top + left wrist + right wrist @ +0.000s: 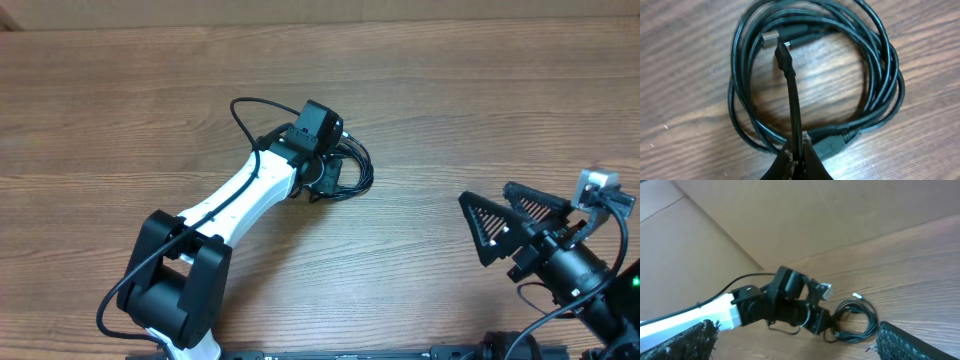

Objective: Untangle cables

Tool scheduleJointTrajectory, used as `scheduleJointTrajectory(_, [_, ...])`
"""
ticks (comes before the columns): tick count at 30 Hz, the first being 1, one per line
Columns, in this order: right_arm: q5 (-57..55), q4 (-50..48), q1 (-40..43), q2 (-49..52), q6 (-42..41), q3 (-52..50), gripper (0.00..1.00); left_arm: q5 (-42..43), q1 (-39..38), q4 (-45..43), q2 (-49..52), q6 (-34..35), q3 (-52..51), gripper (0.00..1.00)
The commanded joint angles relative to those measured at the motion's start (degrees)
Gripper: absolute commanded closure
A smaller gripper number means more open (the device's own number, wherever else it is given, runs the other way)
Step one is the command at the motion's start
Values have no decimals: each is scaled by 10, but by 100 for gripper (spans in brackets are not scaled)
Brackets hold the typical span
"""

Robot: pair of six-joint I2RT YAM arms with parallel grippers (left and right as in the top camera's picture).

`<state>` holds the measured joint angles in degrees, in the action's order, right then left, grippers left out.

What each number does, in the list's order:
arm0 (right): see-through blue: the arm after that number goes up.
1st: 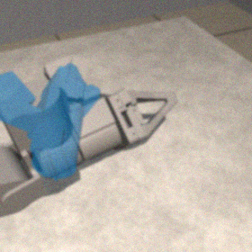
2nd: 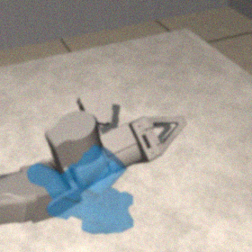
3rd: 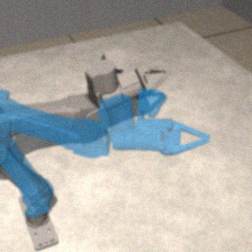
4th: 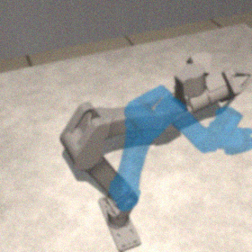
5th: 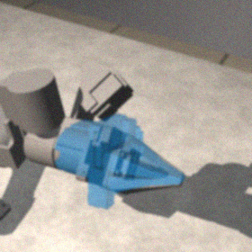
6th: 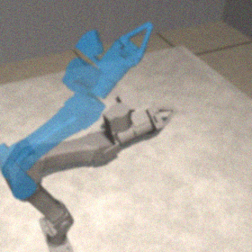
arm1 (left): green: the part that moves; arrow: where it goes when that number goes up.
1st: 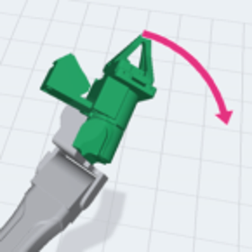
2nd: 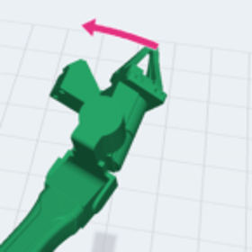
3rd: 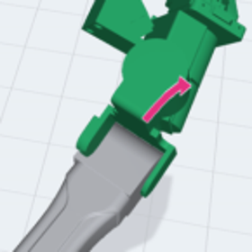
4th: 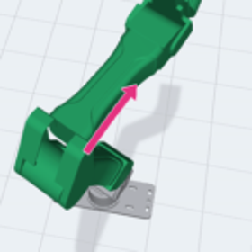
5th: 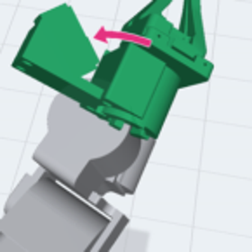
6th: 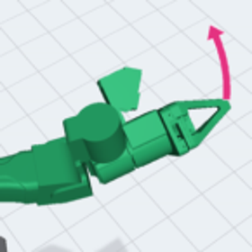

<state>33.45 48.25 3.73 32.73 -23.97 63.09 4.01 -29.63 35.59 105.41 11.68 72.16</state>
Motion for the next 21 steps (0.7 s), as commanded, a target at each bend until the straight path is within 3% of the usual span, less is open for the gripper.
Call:
scheduleJointTrajectory(1, [-75, 6, 0, -3, 3, 14, 0, 38, -3, 26, -2, 6, 23, 96])
scheduleJointTrajectory(7, [-155, 18, 0, 11, 1, 11, 0, 38, 5, 164, -12, 7, 149, 96])
scheduleJointTrajectory(12, [-155, 18, 0, 34, -2, 11, 0, 37, 8, 289, -12, 0, 300, 96])
scheduleJointTrajectory(21, [-45, 37, 0, 112, 2, 11, 0, 43, 7, 473, -12, -14, 552, 96])
